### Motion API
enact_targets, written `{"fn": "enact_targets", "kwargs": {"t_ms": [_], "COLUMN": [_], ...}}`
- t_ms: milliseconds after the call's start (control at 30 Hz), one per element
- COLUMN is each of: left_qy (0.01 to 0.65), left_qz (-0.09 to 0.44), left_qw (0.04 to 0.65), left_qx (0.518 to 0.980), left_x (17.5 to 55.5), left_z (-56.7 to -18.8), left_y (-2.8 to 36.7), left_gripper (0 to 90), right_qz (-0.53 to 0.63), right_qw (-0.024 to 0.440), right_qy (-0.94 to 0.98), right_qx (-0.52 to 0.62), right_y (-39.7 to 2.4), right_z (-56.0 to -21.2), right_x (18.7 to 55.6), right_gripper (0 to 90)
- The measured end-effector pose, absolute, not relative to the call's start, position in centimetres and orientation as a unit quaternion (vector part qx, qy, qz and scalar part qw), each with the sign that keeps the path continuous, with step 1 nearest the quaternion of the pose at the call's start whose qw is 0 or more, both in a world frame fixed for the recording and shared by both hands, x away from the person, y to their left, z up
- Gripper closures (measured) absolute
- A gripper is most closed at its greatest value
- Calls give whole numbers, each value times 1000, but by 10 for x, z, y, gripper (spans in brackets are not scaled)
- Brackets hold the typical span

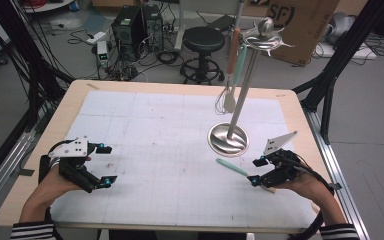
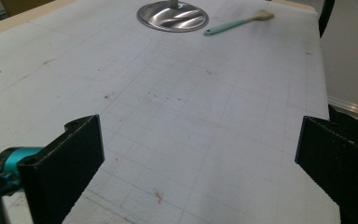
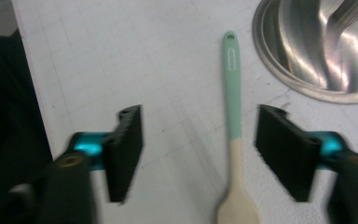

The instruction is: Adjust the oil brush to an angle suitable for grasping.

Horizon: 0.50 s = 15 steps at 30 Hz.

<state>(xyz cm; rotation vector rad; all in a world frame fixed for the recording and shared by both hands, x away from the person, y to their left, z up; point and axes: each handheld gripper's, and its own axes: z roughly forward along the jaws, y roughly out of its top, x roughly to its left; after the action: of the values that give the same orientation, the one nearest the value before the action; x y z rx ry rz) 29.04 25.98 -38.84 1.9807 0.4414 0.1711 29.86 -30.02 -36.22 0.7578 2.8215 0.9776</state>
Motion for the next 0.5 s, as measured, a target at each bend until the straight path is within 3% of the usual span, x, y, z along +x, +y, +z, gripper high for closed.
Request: {"fn": "enact_targets", "kwargs": {"t_ms": [167, 267, 500], "left_qy": [184, 184, 183], "left_qz": [72, 72, 72], "left_qw": [525, 526, 526], "left_qx": [828, 827, 828], "left_x": [290, 290, 290], "left_z": [-388, -388, -388], "left_y": [260, 260, 260], "left_gripper": [17, 17, 16], "right_qz": [332, 345, 337], "right_qw": [51, 76, 84], "right_qy": [907, 897, 901], "right_qx": [252, 266, 260], "right_y": [-302, -305, -307], "right_z": [-350, -342, -333], "right_x": [295, 293, 292], "right_gripper": [2, 0, 0]}}
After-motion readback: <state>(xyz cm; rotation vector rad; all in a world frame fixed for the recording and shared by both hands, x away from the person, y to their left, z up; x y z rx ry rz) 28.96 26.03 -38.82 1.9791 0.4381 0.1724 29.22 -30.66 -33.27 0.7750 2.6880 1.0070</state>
